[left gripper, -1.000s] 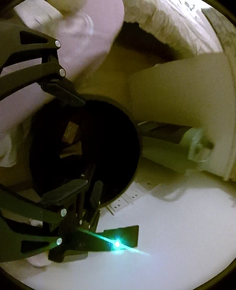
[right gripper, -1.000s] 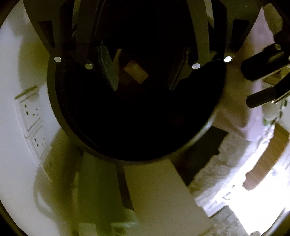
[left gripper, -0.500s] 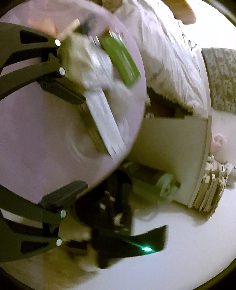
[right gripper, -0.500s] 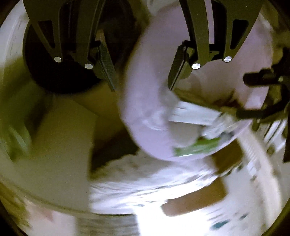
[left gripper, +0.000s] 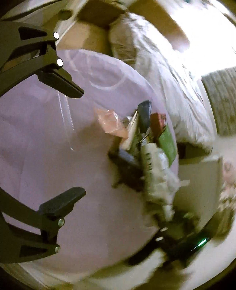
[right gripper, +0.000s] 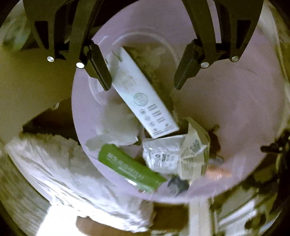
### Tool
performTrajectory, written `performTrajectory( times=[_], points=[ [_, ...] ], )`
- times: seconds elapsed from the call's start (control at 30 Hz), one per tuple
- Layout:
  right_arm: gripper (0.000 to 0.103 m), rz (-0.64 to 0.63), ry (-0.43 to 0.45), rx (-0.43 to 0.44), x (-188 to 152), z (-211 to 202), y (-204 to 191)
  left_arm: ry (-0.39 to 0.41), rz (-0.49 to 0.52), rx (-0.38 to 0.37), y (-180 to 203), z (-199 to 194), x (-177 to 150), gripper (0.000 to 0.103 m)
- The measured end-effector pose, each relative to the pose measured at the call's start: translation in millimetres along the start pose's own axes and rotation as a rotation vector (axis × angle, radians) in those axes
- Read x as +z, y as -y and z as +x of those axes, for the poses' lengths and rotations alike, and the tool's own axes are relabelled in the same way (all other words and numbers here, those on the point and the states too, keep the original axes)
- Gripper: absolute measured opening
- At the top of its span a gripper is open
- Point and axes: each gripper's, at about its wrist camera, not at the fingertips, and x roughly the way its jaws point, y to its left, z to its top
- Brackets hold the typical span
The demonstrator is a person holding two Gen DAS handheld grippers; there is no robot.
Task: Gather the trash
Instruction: 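Grasp the white milk carton with the right tool while the left tool grasps the clear plastic tray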
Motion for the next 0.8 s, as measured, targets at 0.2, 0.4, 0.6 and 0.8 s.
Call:
performTrajectory(
  times=[0.2,0.4,0.6,0.8],
  points=[
    [0.072,-0.038,-0.065,-0.052,24,11,7,-0.054,0.045,-0.031,0,30,5,0.076],
    [0.054,-0.032,-0.168,0.011,25,36,-4,-0.123,-0.08,-0.105,-16,44,-12,0.028],
    [0.044,0.041,-0.104,0.079,11,12,-25,-0.029,-0.251,-0.171,-45,23,-27,0.005],
    [0.044,0.316,0.1,0.24,-29,-26,-29,0.058,-0.3,-0.256,-43,-12,-20,0.004]
  ],
)
